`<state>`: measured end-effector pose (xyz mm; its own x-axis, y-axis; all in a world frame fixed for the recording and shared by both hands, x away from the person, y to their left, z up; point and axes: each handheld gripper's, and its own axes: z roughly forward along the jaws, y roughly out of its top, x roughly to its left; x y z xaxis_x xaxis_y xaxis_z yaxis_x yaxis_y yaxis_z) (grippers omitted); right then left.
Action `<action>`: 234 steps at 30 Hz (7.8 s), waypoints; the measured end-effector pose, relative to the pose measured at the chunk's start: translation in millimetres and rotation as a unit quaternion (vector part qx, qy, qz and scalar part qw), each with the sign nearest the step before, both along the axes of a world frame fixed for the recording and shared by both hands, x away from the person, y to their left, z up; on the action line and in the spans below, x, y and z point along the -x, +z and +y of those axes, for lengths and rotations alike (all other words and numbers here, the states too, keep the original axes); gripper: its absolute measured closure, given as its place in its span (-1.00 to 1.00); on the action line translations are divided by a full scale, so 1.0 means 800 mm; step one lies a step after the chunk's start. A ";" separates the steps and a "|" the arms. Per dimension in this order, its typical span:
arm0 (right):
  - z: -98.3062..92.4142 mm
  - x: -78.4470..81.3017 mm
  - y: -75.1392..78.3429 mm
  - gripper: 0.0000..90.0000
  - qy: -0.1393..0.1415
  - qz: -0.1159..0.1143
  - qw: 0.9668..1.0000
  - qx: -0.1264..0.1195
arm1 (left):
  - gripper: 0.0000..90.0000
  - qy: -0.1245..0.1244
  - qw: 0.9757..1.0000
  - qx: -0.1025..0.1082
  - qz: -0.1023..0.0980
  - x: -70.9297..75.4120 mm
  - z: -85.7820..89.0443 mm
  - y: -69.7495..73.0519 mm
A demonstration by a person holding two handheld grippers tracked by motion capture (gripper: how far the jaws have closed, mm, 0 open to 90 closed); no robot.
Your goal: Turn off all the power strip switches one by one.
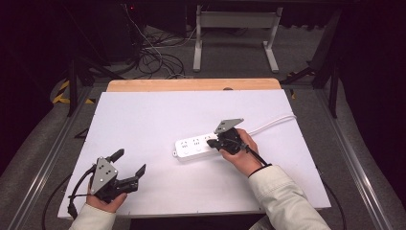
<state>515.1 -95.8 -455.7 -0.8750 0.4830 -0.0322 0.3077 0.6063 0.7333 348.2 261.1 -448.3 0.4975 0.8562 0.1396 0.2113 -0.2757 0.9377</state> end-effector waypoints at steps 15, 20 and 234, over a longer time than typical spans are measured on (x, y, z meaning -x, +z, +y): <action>0.000 0.001 -0.005 1.00 -0.005 0.004 1.000 -0.005 | -0.65 0.000 1.000 0.000 0.000 0.000 0.000 0.000; -0.002 0.000 -0.006 1.00 -0.006 0.008 1.000 -0.010 | -0.65 0.000 1.000 0.000 0.001 0.000 -0.001 0.000; 0.086 0.018 -0.006 1.00 0.068 0.007 0.997 -0.027 | -0.65 0.002 1.000 0.001 0.002 0.000 -0.001 -0.001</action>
